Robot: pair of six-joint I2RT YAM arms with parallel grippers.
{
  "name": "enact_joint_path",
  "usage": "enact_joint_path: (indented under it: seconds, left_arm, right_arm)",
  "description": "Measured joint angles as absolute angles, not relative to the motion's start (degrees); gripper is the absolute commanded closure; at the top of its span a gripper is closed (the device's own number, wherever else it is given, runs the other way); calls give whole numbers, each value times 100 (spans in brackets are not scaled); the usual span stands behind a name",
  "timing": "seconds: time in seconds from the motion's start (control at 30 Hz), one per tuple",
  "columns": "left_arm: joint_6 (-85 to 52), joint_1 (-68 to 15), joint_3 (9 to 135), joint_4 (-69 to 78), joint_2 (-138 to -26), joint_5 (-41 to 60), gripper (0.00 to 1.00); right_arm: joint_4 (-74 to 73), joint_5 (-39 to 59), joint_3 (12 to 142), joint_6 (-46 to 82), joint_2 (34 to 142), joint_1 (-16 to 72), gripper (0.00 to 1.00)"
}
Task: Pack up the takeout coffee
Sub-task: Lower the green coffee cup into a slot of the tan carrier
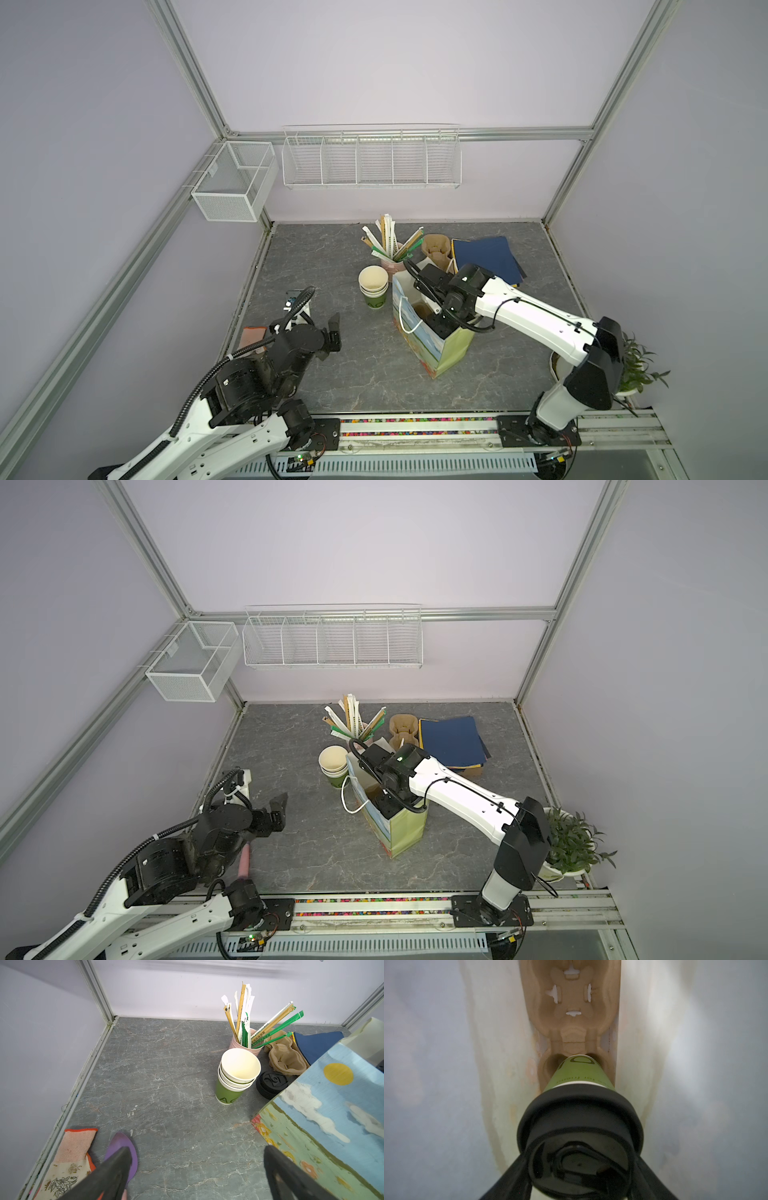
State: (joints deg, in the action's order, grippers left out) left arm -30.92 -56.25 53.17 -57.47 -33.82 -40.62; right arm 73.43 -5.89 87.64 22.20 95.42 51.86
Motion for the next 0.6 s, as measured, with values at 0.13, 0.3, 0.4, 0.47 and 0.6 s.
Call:
enact_joint_path:
  seconds: [0.13, 0.3, 0.4, 0.47, 0.6]
  left_arm:
    - [-3089, -5625, 5317, -5747, -3382, -4062, 1]
    - [-3079, -5625, 5317, -5747, -3382, -4060, 1]
    - [-3079, -5625, 5317, -5747, -3382, -4060, 1]
    - [-3079, -5625, 5317, -5747, -3380, -4060, 1]
    - [-3079, -5625, 5317, -5747, -3380, -4058, 1]
  right_arm:
    - [7382, -502, 8805, 2152, 9603, 5105, 38]
    - [7417, -473, 8833, 2115, 9653, 5083, 38]
    - [7452, -462, 8882, 2112, 9708, 5076, 38]
    - [7459, -462, 8886, 2112, 9721, 5076, 38]
    - [7470, -458, 8888, 2112, 9749, 5076, 38]
